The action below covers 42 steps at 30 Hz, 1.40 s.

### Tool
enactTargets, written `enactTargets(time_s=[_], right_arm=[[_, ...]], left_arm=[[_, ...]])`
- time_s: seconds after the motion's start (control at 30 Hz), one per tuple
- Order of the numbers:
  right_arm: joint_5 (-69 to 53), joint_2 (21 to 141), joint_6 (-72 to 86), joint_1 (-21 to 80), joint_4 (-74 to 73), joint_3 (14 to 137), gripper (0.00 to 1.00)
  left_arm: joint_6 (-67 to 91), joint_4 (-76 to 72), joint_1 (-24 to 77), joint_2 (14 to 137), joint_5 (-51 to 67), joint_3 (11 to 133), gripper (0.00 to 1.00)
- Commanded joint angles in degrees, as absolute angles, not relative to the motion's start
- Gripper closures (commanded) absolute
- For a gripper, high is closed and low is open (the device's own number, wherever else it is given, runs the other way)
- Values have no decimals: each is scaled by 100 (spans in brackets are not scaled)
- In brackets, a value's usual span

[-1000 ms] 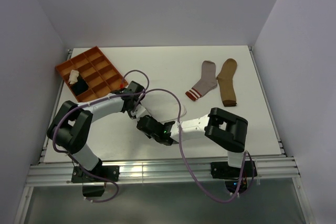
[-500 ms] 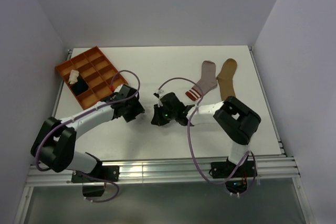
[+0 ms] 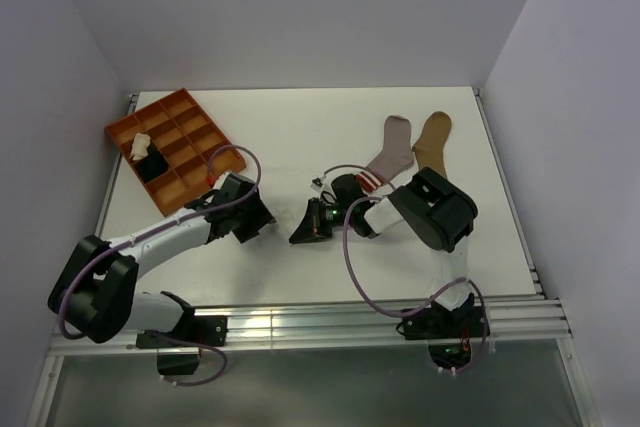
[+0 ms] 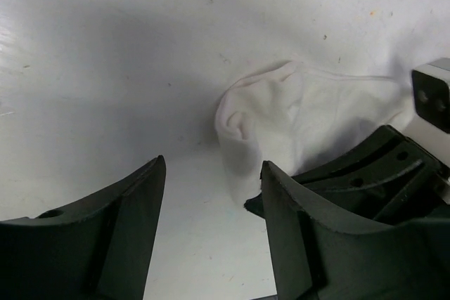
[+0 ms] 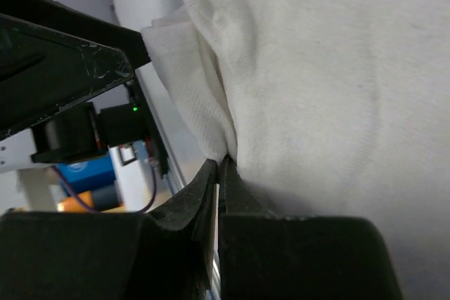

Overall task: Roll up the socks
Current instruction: Roll the sock at the center of the board.

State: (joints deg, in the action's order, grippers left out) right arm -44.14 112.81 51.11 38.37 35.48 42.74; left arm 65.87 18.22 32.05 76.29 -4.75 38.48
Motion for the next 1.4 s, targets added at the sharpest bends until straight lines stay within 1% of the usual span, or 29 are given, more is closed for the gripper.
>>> enactTargets(time_s=[0.0, 0.17, 0.3, 0.37, 0.5, 0.6, 0.63, 0.67, 0.77, 0.8, 0.83, 0.9, 0.93, 0.97, 1.03, 1.07, 1.1, 1.13, 1.17, 1.23, 1.33, 1.37], right_arm=[[-4869, 11540, 5774, 3718, 4087, 4122, 100], [-5001, 11716, 5933, 3683, 4140, 4175, 100], [-5019, 11742, 6021, 3656, 4131, 4210, 100], [-5036, 11768, 6029, 3648, 4096, 4227, 100], [-5010, 11786, 6082, 3639, 4096, 4228, 100], [-4957, 11742, 5994, 3630, 3947, 4245, 100], [-4931, 11716, 5907, 3630, 3903, 4263, 100], [-4896, 11690, 5845, 3630, 3737, 4263, 100], [-4738, 11488, 5503, 3630, 3359, 4324, 100], [-4703, 11418, 5311, 3647, 3262, 4333, 100], [-4563, 11234, 5195, 3647, 3148, 4359, 100], [-4387, 11005, 4793, 3674, 2735, 4386, 94], [-4099, 10786, 4642, 3717, 2403, 4438, 91], [-3948, 10636, 4501, 3753, 2225, 4456, 85], [-3544, 10364, 4062, 3910, 1900, 4517, 79], [-3011, 10040, 3913, 3989, 1577, 4535, 73], [-2719, 9889, 3641, 4069, 1425, 4544, 71], [-2446, 9714, 3526, 4269, 1206, 4561, 67], [-1808, 9433, 3420, 4376, 1108, 4562, 65], [-1111, 9151, 3104, 4622, 933, 4562, 62], [337, 8763, 2525, 5332, 923, 4562, 58], [343, 8710, 2522, 5483, 932, 4562, 58]], left_arm=[[6715, 1319, 3296, 7734, -264, 3806, 39], [6724, 1090, 3410, 7848, -299, 3779, 41], [6732, 1107, 3428, 8103, -325, 3788, 46], [6750, 1090, 3437, 8182, -378, 3771, 46], [6732, 1107, 3445, 8419, -430, 3779, 53], [6715, 1169, 3437, 8577, -448, 3814, 61], [6697, 1186, 3445, 8613, -457, 3832, 65], [6689, 1239, 3454, 8639, -474, 3849, 76], [6592, 1467, 3472, 8771, -536, 3963, 87], [6548, 1503, 3480, 8832, -545, 4033, 93], [6504, 1616, 3480, 8859, -562, 4078, 95], [6338, 1801, 3515, 8990, -641, 4270, 100], [6276, 2011, 3542, 9061, -720, 4350, 100], [6127, 2126, 3551, 9122, -755, 4525, 100], [6003, 2337, 3586, 9298, -843, 4684, 100], [5899, 2495, 3595, 9351, -887, 4815, 100], [5854, 2557, 3603, 9421, -888, 4860, 100], [5810, 2601, 3621, 9448, -896, 4913, 100], [5731, 2715, 3630, 9483, -896, 5000, 100], [5678, 2803, 3647, 9597, -879, 5071, 100], [5573, 2926, 3674, 9677, -826, 5194, 100], [5555, 2927, 3683, 9694, -826, 5212, 100]])
